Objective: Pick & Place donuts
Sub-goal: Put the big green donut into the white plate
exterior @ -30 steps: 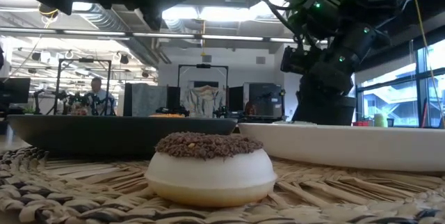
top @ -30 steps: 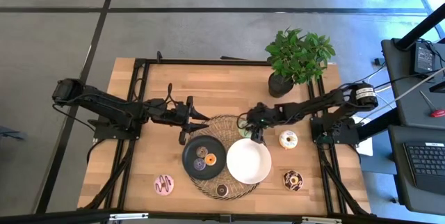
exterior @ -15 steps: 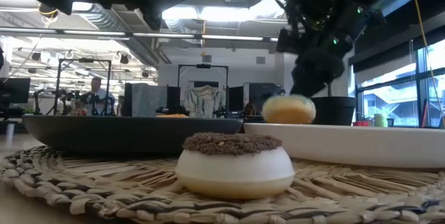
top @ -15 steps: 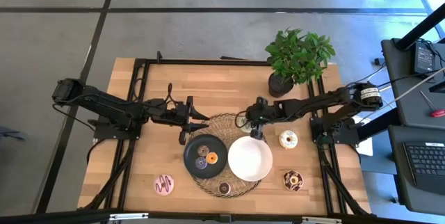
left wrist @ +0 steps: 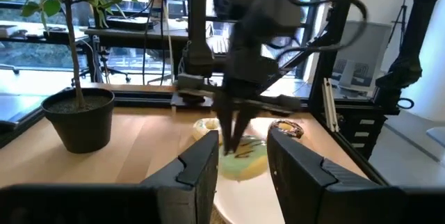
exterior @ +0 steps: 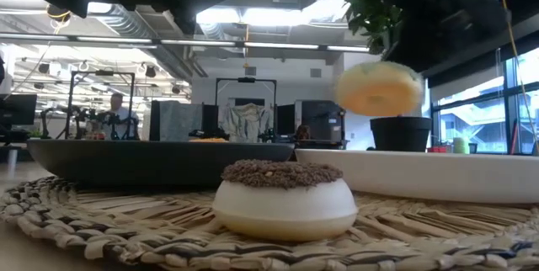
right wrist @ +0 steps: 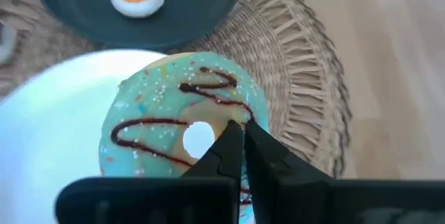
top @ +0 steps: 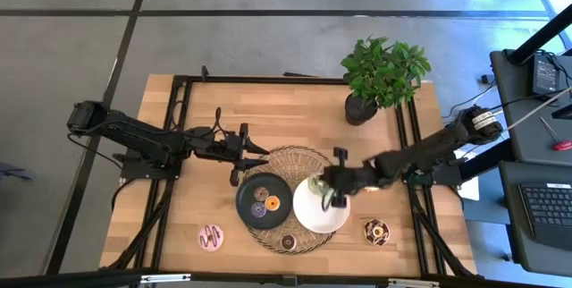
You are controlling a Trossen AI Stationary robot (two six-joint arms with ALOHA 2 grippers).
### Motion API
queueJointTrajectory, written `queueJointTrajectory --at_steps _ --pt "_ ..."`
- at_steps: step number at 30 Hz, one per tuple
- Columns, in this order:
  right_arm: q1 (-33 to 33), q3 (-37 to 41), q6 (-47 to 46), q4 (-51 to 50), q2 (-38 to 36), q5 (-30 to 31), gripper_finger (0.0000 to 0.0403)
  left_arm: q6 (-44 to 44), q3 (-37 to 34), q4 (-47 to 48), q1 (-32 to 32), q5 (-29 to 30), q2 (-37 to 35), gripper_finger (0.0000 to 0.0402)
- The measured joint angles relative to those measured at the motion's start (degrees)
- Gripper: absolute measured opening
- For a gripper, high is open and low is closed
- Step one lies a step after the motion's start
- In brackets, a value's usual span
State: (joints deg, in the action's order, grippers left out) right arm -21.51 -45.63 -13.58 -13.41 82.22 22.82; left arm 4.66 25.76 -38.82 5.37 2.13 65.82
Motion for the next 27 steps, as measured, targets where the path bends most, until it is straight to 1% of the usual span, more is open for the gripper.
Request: queueJointTrajectory --at_steps 4,6,13,18,25,27 --pt "-5.63 0.00 -3.70 -0.20 1.36 10.58 0.0011 0.03 0.00 0.01 0.00 0.01 0.00 0.0116" --pt "-6.97 0.00 -4.39 -0.04 2.73 12.53 0.0011 0.03 0.00 0.01 0.00 0.00 0.00 0.0116" --pt "-8.34 0.00 -5.86 1.19 8.38 14.18 0.0012 0.08 0.00 0.02 0.00 0.00 0.00 0.0120" --pt "-8.34 0.02 -5.90 2.33 11.94 14.18 0.0012 0.08 0.00 0.01 0.00 0.00 0.00 0.0116" --pt "-8.32 0.04 -5.86 3.00 13.70 14.11 0.0012 0.10 0.00 0.01 0.00 -0.02 0.00 0.0115" --pt "-8.29 0.04 -5.48 2.93 13.76 12.45 0.0013 0.10 0.00 0.01 0.00 -0.02 0.00 0.0117"
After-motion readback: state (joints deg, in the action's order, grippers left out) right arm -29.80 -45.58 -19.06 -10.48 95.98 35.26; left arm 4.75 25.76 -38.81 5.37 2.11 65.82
